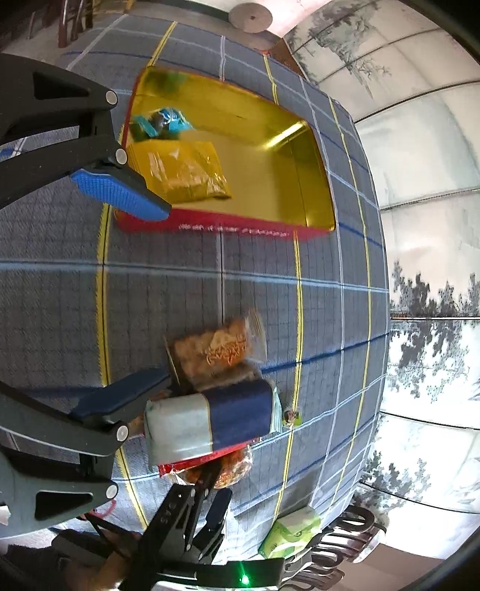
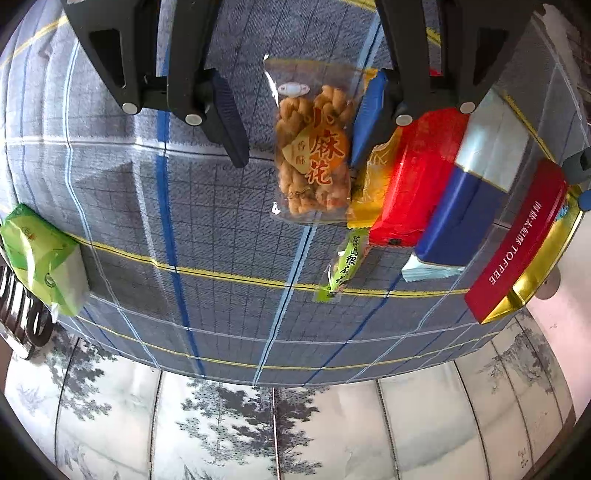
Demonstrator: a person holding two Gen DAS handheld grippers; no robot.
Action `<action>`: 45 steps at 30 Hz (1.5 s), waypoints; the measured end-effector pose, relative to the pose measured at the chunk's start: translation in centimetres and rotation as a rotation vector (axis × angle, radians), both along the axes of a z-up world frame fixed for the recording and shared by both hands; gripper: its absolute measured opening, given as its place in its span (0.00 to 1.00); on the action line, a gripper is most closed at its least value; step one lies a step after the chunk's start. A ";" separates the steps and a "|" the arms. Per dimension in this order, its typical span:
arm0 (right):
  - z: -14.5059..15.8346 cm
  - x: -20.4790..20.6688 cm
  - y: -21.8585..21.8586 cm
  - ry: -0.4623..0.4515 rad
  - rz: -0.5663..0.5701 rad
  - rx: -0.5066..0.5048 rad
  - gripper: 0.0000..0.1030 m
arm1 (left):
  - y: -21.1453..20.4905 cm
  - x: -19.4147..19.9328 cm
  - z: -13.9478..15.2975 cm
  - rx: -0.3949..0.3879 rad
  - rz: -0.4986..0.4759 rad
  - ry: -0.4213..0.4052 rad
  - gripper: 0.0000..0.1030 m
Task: Organize snacks
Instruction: 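Grasp the clear peanut snack bag with the right gripper, then grasp the blue-and-white wafer pack with the left gripper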
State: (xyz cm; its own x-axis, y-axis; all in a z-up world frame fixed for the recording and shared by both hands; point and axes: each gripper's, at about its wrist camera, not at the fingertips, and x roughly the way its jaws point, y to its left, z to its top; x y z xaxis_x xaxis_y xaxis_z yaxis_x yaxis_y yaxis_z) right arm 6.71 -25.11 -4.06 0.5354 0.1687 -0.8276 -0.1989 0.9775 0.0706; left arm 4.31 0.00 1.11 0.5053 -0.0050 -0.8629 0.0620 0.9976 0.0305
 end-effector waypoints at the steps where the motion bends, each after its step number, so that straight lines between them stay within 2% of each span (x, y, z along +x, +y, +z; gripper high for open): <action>1: -0.1 0.1 0.0 0.002 0.005 0.001 0.55 | -0.2 0.1 -0.1 0.000 0.000 0.004 0.77; 3: -0.1 0.1 0.2 -0.016 0.015 -0.017 0.55 | -0.6 0.4 -0.3 0.000 0.003 0.009 0.77; 5: -0.2 0.1 0.4 -0.031 0.030 -0.029 0.51 | -1.1 0.6 -0.5 0.002 0.003 0.014 0.77; 7: -0.2 0.1 0.5 -0.047 0.042 -0.038 0.40 | -1.4 0.6 -0.6 0.006 0.001 0.018 0.77; 9: -0.1 0.0 0.2 -0.058 0.042 -0.024 0.39 | -1.8 0.6 -0.7 0.008 -0.003 0.017 0.77; 13: -0.2 0.0 -0.9 -0.077 0.019 -0.021 0.39 | -2.7 0.8 -0.7 0.012 -0.017 0.017 0.77; 24: -0.3 0.3 -5.9 -0.110 -0.067 -0.092 0.39 | -5.9 1.3 -0.7 0.010 -0.076 0.006 0.77; 28: -0.4 0.4 -7.3 -0.102 -0.094 -0.067 0.39 | -6.8 1.6 -0.7 0.012 -0.085 0.006 0.77; 38: -0.5 0.6 -7.9 -0.097 -0.098 -0.050 0.39 | -9.1 3.4 -1.5 0.015 -0.106 0.033 0.77; 45: -0.5 0.5 -7.8 -0.098 -0.097 -0.051 0.40 | -9.3 4.3 -2.6 0.037 -0.079 0.037 0.77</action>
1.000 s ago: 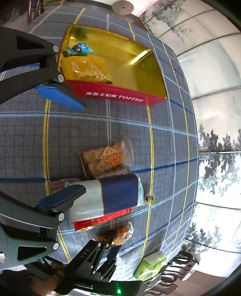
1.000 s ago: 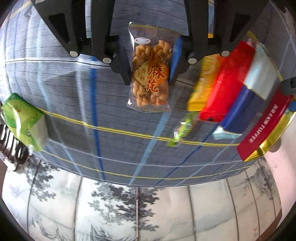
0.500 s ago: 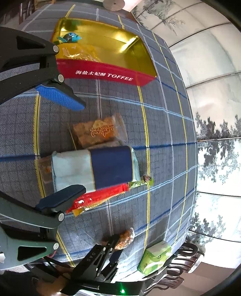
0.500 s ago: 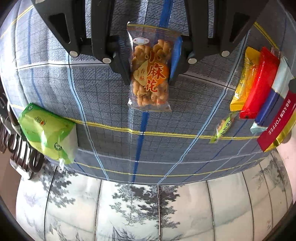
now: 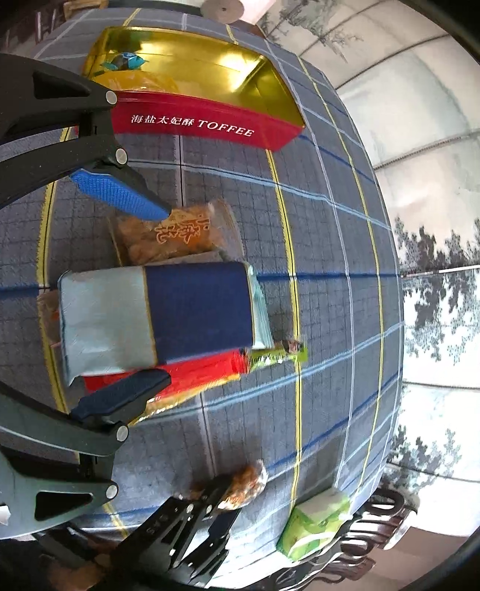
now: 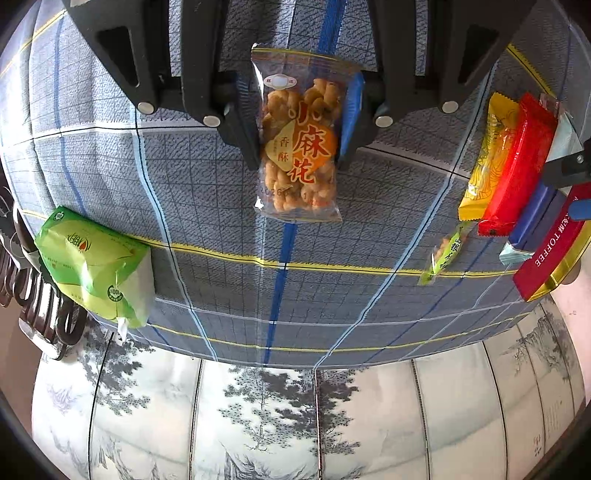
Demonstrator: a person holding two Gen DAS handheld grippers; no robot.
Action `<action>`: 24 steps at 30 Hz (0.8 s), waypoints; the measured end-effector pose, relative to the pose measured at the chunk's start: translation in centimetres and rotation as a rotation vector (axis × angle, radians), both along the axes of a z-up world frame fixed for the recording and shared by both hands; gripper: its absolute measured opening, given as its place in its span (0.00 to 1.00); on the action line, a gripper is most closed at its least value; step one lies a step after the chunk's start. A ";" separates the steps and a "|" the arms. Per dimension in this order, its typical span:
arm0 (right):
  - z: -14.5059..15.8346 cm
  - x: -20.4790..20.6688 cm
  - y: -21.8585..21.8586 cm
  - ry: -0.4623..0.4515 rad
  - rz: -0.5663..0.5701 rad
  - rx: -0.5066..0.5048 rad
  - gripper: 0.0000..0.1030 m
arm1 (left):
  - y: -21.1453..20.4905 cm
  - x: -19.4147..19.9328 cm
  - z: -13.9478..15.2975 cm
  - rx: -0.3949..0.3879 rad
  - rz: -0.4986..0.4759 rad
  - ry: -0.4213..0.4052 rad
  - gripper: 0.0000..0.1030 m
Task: Organize snacks
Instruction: 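Grasp the blue-and-white wafer pack with the left gripper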
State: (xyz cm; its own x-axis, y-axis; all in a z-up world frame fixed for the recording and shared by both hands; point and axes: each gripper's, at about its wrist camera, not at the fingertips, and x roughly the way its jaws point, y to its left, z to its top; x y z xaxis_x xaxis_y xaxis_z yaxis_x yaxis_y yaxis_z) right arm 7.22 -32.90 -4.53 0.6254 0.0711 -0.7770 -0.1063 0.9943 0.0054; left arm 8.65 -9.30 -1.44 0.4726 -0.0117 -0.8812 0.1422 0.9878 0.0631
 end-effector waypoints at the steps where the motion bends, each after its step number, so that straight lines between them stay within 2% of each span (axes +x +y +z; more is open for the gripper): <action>1: 0.0 0.0 0.0 0.000 0.000 0.000 0.41 | 0.2 0.1 -0.2 -0.009 0.004 0.006 0.76; 7: -0.1 0.1 0.0 0.001 0.001 -0.001 0.41 | 0.5 0.1 -0.7 -0.033 -0.001 0.009 0.70; 11: -0.1 0.0 0.1 0.001 0.001 -0.001 0.41 | 0.6 0.0 -0.5 -0.088 -0.024 0.024 0.49; 12: -0.1 0.1 0.0 0.001 0.000 -0.001 0.41 | 0.5 0.0 -0.4 -0.092 -0.030 0.024 0.47; 24: -0.1 0.1 0.0 0.000 0.001 -0.002 0.41 | 1.2 -0.9 0.0 -0.093 -0.058 0.003 0.44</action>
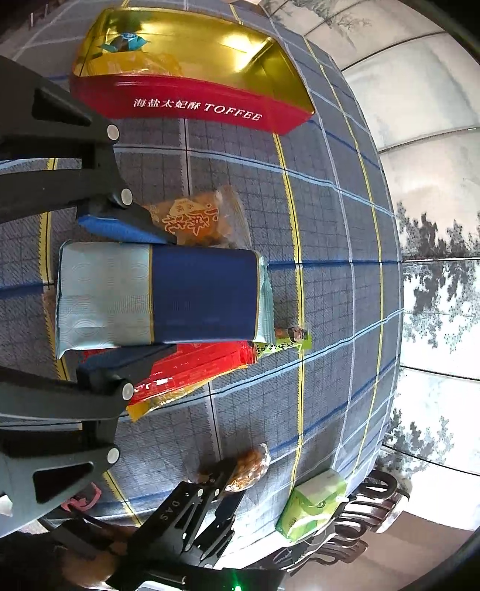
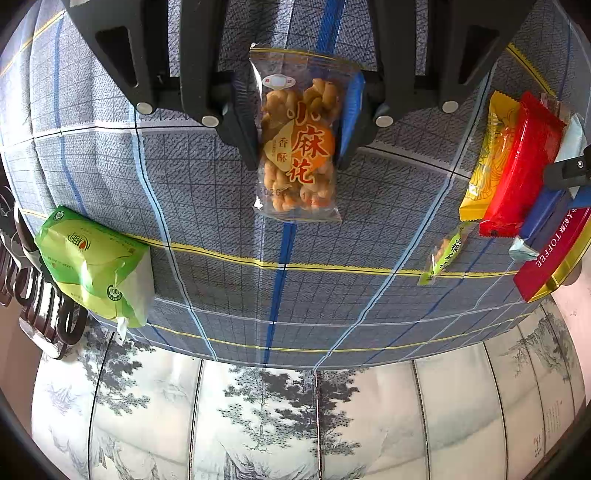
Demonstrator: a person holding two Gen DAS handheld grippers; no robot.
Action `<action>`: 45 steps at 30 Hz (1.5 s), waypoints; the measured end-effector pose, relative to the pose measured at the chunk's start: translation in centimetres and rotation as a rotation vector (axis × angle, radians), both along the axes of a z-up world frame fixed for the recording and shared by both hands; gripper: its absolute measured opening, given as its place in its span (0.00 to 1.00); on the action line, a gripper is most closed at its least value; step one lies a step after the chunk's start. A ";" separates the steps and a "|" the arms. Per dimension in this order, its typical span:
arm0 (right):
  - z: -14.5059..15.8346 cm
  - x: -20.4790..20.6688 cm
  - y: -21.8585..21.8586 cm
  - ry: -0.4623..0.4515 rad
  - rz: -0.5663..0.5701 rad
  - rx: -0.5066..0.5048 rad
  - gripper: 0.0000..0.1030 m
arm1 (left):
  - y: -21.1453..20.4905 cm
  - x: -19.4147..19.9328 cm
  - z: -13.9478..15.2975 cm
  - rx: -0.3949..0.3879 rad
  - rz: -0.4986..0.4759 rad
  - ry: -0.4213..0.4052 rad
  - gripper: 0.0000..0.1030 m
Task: Organize snacks
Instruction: 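Grasp the blue-and-white wafer pack with the left gripper, then lower the wafer pack into the gold tin and open the left gripper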
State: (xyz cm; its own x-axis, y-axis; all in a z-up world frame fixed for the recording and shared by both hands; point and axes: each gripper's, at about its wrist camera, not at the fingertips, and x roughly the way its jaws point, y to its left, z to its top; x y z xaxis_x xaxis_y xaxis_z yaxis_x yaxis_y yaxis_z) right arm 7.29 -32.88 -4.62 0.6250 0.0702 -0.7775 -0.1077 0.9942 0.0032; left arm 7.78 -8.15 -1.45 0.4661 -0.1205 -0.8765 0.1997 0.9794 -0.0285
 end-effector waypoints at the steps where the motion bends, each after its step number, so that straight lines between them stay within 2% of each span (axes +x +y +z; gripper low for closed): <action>1: 0.0 0.0 0.1 0.000 0.000 0.000 0.41 | 0.1 -0.1 0.1 0.000 -0.002 -0.002 0.44; 8: -0.1 0.0 0.0 0.000 0.000 -0.004 0.41 | 1.1 -0.9 1.4 -0.010 0.005 -0.024 0.44; 16: 0.0 0.0 0.0 0.000 0.000 -0.003 0.41 | 4.1 -1.6 2.9 -0.022 0.068 -0.040 0.44; 26: 0.0 0.0 0.1 0.000 0.000 -0.004 0.41 | 11.5 -1.1 3.9 0.029 0.213 -0.070 0.44; 37: 0.0 0.0 0.2 0.000 0.000 -0.005 0.41 | 20.4 -0.2 2.5 0.123 0.372 -0.050 0.44; 45: 0.0 0.0 0.1 0.001 -0.001 -0.006 0.41 | 22.8 -0.1 0.7 0.160 0.382 -0.017 0.44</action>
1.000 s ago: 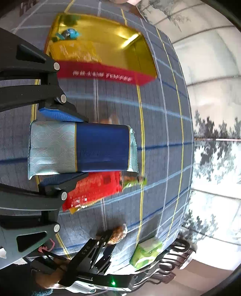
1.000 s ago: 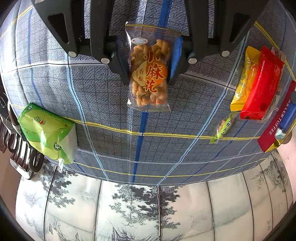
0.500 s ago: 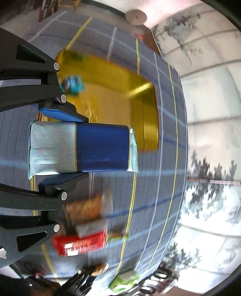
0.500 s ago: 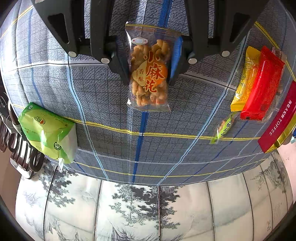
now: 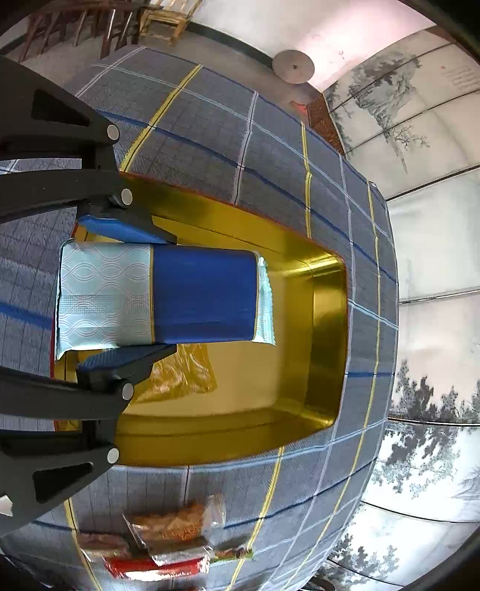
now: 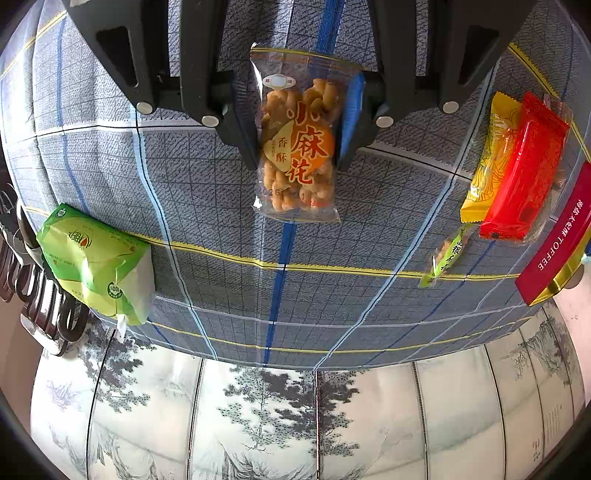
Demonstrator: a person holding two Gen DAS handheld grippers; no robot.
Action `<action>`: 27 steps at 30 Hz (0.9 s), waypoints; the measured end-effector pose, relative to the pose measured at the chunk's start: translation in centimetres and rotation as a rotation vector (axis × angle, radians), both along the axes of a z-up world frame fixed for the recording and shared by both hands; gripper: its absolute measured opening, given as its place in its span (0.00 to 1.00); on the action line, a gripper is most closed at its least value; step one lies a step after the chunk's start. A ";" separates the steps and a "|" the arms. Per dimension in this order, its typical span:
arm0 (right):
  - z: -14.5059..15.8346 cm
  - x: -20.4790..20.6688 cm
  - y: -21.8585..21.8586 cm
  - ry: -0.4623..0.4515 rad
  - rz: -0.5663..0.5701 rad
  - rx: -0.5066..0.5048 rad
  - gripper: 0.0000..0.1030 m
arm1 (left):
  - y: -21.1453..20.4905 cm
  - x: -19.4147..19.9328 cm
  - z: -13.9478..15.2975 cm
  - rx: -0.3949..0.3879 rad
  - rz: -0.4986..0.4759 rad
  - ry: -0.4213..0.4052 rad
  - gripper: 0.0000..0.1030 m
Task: Organize snacks
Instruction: 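Lower the wafer pack into the gold tin and open the left gripper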
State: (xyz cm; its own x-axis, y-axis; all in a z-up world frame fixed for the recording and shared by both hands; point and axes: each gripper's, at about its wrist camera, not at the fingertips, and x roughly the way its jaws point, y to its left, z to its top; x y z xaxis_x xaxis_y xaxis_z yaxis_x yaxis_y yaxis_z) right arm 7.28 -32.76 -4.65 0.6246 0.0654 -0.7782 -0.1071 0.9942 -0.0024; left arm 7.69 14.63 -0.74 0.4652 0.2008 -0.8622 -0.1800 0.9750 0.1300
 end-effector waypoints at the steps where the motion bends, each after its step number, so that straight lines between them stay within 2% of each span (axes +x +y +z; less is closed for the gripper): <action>1: 0.0 0.0 0.0 0.000 0.000 -0.001 0.41 | 0.1 0.0 -0.1 0.004 -0.001 0.003 0.44; 10: 0.0 0.0 0.0 0.000 0.000 -0.001 0.41 | 0.6 0.4 -1.8 -0.005 -0.011 0.036 0.44; 27: 0.0 -0.1 0.0 0.000 -0.008 -0.001 0.40 | 0.6 0.1 -1.8 0.023 -0.033 0.042 0.50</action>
